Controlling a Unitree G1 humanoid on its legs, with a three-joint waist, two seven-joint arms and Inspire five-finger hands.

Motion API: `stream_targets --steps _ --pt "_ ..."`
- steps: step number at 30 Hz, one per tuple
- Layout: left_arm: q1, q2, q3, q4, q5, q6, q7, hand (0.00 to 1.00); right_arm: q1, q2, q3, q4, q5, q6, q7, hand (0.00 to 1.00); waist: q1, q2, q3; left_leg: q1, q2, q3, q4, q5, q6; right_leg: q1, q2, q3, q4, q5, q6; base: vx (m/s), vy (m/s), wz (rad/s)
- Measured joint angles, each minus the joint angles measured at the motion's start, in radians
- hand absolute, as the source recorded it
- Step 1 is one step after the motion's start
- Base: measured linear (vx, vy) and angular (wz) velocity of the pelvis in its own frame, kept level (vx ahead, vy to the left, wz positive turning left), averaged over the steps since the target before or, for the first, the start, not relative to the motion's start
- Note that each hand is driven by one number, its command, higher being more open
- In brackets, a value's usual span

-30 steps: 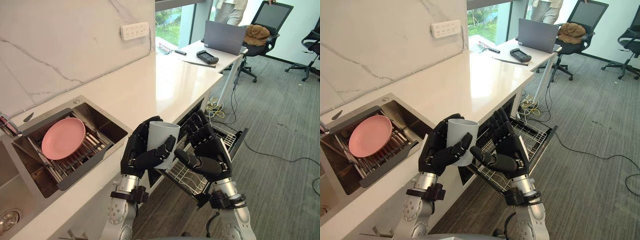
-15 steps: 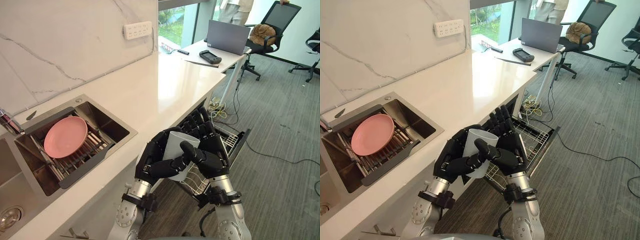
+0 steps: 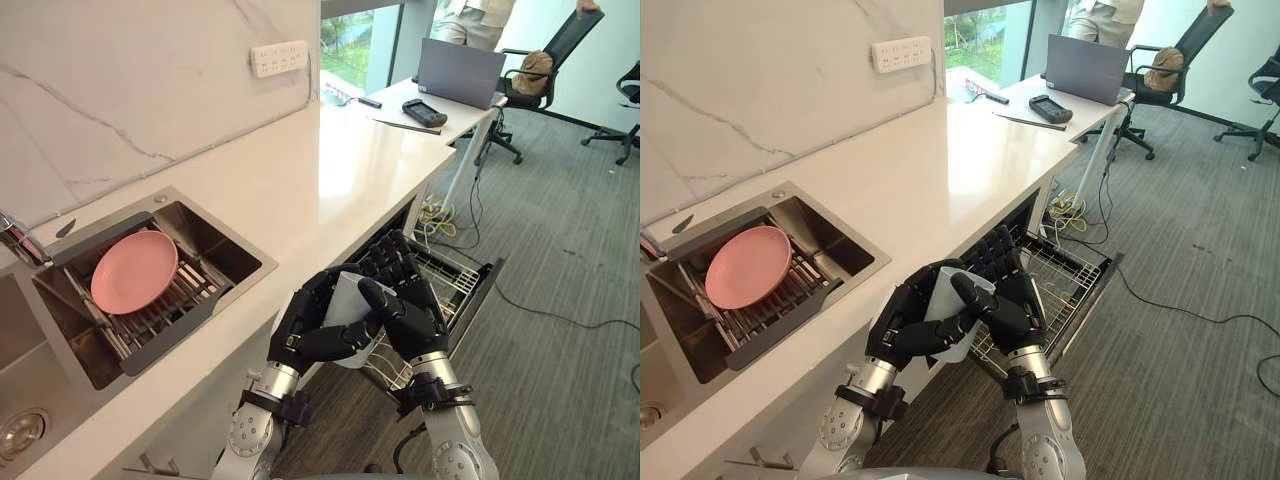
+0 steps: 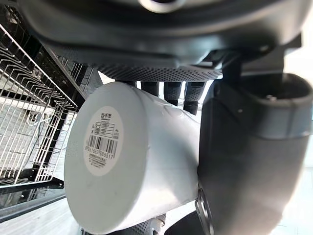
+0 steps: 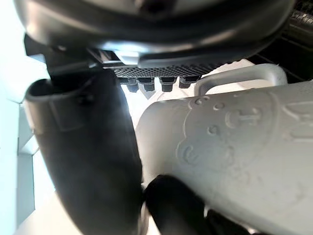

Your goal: Walk over to the sink, pick up the cup, carry it to the dishwasher, place the cup inside the dishwasher, then close the dishwasher door

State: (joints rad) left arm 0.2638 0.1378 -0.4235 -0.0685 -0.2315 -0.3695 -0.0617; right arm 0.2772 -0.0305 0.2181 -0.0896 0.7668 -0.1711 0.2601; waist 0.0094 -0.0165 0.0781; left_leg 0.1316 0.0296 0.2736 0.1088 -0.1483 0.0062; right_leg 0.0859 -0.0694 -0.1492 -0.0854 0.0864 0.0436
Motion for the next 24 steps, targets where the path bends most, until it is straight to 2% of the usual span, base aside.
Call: stream_targets --steps 11,24 --pt "0.0 0.016 0.003 -0.001 0.071 0.01 0.046 0.0 0.0 -0.037 0.003 0.013 0.035 0.053 -0.002 1.0 -0.001 -0.004 -0.003 -0.002 -0.003 -0.005 0.0 0.002 0.002 0.001 -0.002 -0.004 0.0 0.001 0.001 0.0 0.0 0.0" --pt "-0.007 0.038 0.034 -0.02 0.224 0.009 0.052 0.0 0.0 -0.051 -0.041 0.028 0.077 0.155 0.096 1.0 0.001 -0.006 -0.004 0.008 -0.006 -0.016 0.0 0.004 0.006 0.016 -0.004 -0.015 0.0 0.001 0.001 0.0 0.0 0.02"
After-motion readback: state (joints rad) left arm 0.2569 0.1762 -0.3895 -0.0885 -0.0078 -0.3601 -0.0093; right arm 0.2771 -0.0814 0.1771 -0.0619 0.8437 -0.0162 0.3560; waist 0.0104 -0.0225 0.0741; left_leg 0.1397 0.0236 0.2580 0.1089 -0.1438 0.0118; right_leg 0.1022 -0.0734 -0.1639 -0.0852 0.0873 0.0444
